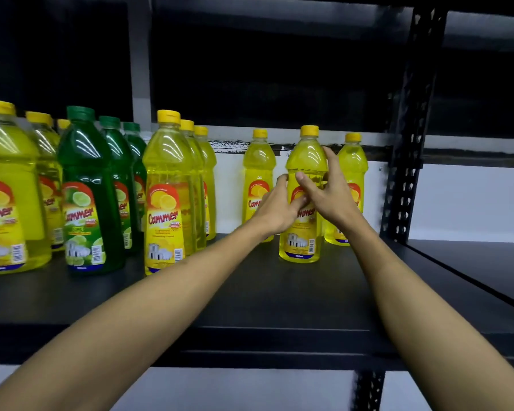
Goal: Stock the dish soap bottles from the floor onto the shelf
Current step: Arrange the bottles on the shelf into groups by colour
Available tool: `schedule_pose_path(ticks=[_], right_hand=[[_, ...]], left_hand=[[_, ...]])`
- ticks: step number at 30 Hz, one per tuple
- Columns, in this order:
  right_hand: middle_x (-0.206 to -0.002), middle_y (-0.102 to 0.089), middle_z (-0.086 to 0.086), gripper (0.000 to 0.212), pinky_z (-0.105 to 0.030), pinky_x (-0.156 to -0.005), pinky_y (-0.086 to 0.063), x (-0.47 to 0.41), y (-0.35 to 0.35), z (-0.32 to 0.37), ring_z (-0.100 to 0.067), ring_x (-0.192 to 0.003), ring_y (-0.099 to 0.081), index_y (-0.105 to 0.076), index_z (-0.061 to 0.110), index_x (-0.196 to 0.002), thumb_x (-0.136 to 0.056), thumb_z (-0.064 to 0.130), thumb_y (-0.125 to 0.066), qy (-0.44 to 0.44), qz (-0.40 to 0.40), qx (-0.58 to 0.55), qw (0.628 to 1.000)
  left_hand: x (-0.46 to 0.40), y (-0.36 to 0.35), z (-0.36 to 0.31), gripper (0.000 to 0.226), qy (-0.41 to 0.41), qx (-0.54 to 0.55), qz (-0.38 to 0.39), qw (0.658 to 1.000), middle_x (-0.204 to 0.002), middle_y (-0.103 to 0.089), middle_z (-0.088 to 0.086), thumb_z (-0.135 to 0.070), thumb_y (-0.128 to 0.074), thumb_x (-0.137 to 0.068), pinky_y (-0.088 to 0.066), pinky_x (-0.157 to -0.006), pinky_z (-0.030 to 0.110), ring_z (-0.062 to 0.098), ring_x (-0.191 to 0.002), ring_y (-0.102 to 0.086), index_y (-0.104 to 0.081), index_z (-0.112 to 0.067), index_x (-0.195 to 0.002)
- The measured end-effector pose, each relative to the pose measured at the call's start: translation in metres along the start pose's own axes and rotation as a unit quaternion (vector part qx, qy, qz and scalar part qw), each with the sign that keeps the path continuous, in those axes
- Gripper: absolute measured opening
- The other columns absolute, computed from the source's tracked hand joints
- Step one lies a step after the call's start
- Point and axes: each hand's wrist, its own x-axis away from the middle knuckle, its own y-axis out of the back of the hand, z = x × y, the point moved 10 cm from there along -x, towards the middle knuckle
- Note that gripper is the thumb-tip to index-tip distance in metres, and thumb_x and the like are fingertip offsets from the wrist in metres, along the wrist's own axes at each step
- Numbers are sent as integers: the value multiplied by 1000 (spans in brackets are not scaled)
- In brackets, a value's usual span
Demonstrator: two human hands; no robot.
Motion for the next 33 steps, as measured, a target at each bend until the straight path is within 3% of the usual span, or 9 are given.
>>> schedule_pose_path(ticks=[4, 7, 11, 13, 16, 23, 28, 33], right_hand=[[-131, -56, 7, 73, -39, -96, -54, 7, -23, 17, -10, -114, -61, -28, 22, -151, -93, 41, -67, 12, 16, -28, 999], [-129, -59, 5, 73, -36, -93, -56, 10, -38, 31, -11, -111, -63, -27, 23, -151, -93, 41, -66, 18, 21, -41, 999], [-123, -56, 9, 74, -30, -88, -55, 12, -55, 43, -11, -106, -60, -23, 23, -153, -94, 39, -65, 16, 34, -44, 998], [-124, -55, 9, 74, -34, -89, -56, 11, -60, 45, -13, -108, -61, -22, 23, -154, -94, 39, -65, 14, 39, -47, 998], [-124, -53, 10, 73, -32, -89, -55, 11, -64, 45, -9, -105, -59, -22, 24, -154, -96, 38, -63, 7, 46, -54, 997], [-140, -54, -2, 77, -39, -92, -57, 7, -71, 37, -17, -115, -60, -17, 26, -156, -95, 42, -62, -8, 49, -63, 997], [-141, -53, -3, 78, -35, -91, -57, 3, -74, 33, -15, -114, -60, -16, 23, -156, -96, 39, -62, -6, 47, -70, 996], [-139, -54, -2, 77, -40, -91, -58, 3, -79, 30, -18, -113, -62, -17, 25, -156, -96, 40, -63, -11, 49, -77, 996]], left_hand=[[27, 29, 12, 66, 13, -56, 10, 998, -146, -50, 6, -44, -59, -96, -42, -105, 39, 28, -133, -49, -30, -20, -150], [57, 48, 30, 66, 48, -135, 22, 989, -143, -49, 9, -41, -65, -92, -38, -106, 35, 28, -134, -45, -36, -18, -147], [109, 49, 66, 68, 108, -243, 107, 958, -151, -40, 8, -44, -63, -93, -34, -113, 40, 26, -140, -37, -38, -14, -148], [126, 45, 82, 55, 127, -278, 151, 940, -143, -49, 9, -47, -56, -97, -42, -105, 39, 26, -130, -47, -48, -13, -139], [132, 42, 88, 49, 131, -287, 171, 933, -131, -59, 9, -49, -46, -100, -45, -90, 35, 27, -118, -55, -58, -12, -129], [135, 40, 87, 50, 133, -294, 170, 931, -134, -57, 10, -48, -42, -101, -47, -98, 41, 28, -122, -54, -55, -12, -133], [134, 41, 88, 49, 131, -292, 165, 933, -133, -57, 9, -49, -42, -101, -47, -98, 41, 27, -121, -54, -56, -13, -132], [134, 41, 85, 47, 125, -293, 165, 934, -131, -58, 8, -48, -43, -101, -47, -96, 40, 26, -120, -54, -57, -13, -129]])
